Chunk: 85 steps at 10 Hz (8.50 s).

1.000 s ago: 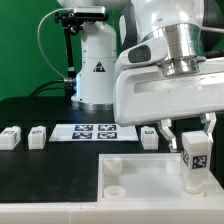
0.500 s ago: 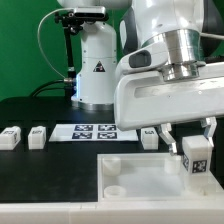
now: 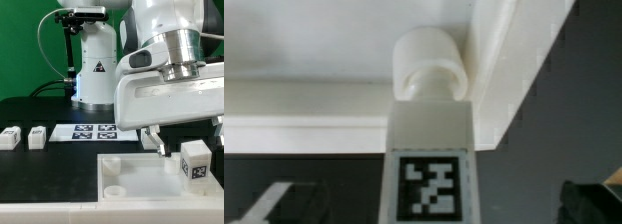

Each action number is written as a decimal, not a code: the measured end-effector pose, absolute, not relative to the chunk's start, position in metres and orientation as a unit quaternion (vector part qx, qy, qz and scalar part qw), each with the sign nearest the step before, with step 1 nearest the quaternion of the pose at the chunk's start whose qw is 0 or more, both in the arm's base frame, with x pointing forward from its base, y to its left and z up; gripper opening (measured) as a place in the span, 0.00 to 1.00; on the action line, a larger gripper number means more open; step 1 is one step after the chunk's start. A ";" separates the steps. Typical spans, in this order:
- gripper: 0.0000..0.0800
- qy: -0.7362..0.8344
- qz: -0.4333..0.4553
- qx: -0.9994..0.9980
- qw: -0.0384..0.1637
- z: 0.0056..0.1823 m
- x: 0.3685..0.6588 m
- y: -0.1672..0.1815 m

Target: Assemble one leg

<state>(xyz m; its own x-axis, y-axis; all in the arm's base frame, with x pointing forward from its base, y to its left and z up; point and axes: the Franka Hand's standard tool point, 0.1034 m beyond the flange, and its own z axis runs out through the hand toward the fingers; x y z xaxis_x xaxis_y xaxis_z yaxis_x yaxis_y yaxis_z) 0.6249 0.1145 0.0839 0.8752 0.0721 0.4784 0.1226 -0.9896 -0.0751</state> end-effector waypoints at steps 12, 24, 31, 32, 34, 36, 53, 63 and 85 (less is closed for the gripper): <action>0.81 -0.056 0.056 -0.996 0.049 0.102 0.650 0.105; 0.36 0.156 0.015 -0.987 0.047 0.090 0.642 0.112; 0.36 0.617 0.012 -0.785 0.055 0.089 0.639 0.114; 0.36 0.665 0.018 -0.744 0.056 0.088 0.638 0.119; 0.37 0.669 0.021 -0.741 0.058 0.087 0.638 0.121; 0.37 0.627 0.019 -0.777 0.058 0.087 0.637 0.120; 0.37 0.249 -0.001 -0.967 0.055 0.084 0.639 0.114; 0.37 0.665 0.016 -0.744 0.068 0.081 0.636 0.129; 0.36 0.509 0.006 -0.859 0.050 0.074 0.632 0.125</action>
Offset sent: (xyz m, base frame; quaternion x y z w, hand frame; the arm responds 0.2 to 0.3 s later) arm 0.0157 -0.0120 0.0303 -0.0290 -0.0623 0.0015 0.9976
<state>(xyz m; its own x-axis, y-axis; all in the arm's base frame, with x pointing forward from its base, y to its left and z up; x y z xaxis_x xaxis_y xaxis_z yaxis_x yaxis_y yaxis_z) 0.6322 0.1247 0.0743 0.4815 -0.8743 -0.0614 -0.8755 -0.4765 -0.0806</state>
